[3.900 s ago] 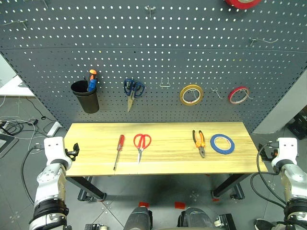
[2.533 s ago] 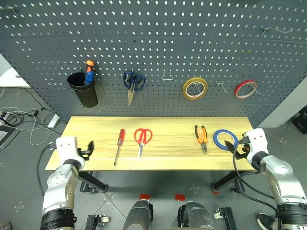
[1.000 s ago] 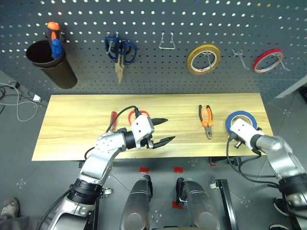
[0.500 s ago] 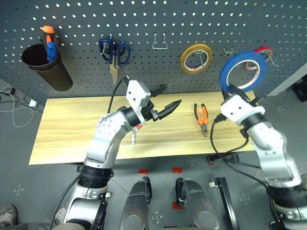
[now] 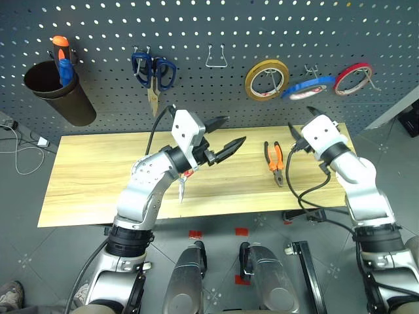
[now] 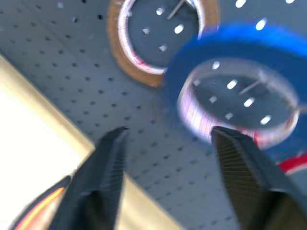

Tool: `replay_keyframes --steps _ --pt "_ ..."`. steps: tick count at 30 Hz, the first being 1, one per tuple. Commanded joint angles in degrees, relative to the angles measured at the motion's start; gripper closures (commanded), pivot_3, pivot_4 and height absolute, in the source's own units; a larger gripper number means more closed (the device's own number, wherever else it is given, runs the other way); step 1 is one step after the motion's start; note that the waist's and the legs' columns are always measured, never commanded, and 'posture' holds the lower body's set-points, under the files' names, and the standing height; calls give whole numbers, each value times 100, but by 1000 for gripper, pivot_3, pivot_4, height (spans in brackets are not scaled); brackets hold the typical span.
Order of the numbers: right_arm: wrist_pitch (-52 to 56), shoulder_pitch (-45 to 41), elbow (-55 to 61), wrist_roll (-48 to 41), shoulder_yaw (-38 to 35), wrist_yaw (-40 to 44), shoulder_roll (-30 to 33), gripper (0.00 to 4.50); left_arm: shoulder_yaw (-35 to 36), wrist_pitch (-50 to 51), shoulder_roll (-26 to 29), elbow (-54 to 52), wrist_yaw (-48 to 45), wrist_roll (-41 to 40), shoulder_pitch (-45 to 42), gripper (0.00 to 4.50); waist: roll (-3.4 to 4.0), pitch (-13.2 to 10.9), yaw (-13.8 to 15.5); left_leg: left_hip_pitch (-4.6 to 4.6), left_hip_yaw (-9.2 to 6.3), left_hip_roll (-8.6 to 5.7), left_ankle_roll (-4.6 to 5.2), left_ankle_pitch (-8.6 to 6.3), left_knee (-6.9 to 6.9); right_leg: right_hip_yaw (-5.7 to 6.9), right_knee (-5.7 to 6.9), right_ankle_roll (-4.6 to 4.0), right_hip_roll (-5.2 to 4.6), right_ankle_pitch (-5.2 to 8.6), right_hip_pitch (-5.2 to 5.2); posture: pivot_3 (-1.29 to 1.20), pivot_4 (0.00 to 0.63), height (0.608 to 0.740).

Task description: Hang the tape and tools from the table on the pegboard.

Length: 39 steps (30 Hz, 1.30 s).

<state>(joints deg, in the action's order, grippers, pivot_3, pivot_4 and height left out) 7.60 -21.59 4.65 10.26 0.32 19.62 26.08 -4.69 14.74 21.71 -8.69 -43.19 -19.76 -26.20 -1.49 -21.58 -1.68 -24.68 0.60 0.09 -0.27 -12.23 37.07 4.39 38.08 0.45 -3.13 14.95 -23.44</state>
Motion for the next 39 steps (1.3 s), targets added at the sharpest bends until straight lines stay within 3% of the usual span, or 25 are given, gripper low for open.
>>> replay_keyframes --steps 1,4,7,11,17,28,31,35,39 --pt "1447 466 1010 -330 -44 -116 -526 70 111 -317 613 86 -500 213 315 1054 1 0 -6 1 0 2 0 0 0 0 1 -1 1 0 -1 -87 330 740" --pt "2986 692 1555 -597 4 -327 -1274 24 117 -810 1357 467 -1060 505 663 1054 6 3 -23 5 6 12 -4 2 -1 -3 6 -9 5 -3 -7 -76 339 740" --pt "4155 391 1391 -582 -147 -962 -2087 24 124 -1421 1955 1009 -1449 820 925 1054 8 4 -11 7 8 20 -11 5 -5 -3 6 -30 8 -14 -12 -62 344 740" --pt "5232 -341 608 -486 -455 -1612 -2604 24 128 -1787 2207 1319 -1651 933 1038 1054 6 5 40 -1 13 19 -10 6 -7 -8 7 -38 7 -19 -30 -56 348 740" --pt "4686 -1435 -1483 -566 -835 -2055 -2437 24 113 -1783 2169 1180 -1663 951 1113 1054 6 5 98 -8 20 14 -4 9 -8 -11 16 -39 6 -21 -42 -40 347 740" --pt "3440 -2793 -4429 -836 -777 -1626 -1889 24 60 -1703 2024 1104 -1598 971 1024 1054 4 6 -24 -8 89 25 13 1 -7 -59 77 -47 6 -11 -89 -22 344 740" --pt "3474 -3040 -4948 -889 -795 -1506 -1800 603 47 -1709 1980 1117 -1590 983 1002 1054 2 7 -21 -6 91 31 18 -2 -5 -58 85 -47 10 -11 -91 -27 339 740" --pt "3335 -3198 -5109 -824 -582 -1316 -1650 1828 84 -1693 1891 1130 -1558 951 999 1054 -6 12 -14 -5 94 31 12 2 -3 -59 86 -47 9 -11 -90 -32 332 740" --pt "3100 -3037 -4690 -772 -368 -1231 -1570 1864 189 -1499 1815 1061 -1496 791 1062 1054 -7 13 -11 -6 95 31 6 5 -3 -60 85 -47 8 -11 -90 -35 321 740"
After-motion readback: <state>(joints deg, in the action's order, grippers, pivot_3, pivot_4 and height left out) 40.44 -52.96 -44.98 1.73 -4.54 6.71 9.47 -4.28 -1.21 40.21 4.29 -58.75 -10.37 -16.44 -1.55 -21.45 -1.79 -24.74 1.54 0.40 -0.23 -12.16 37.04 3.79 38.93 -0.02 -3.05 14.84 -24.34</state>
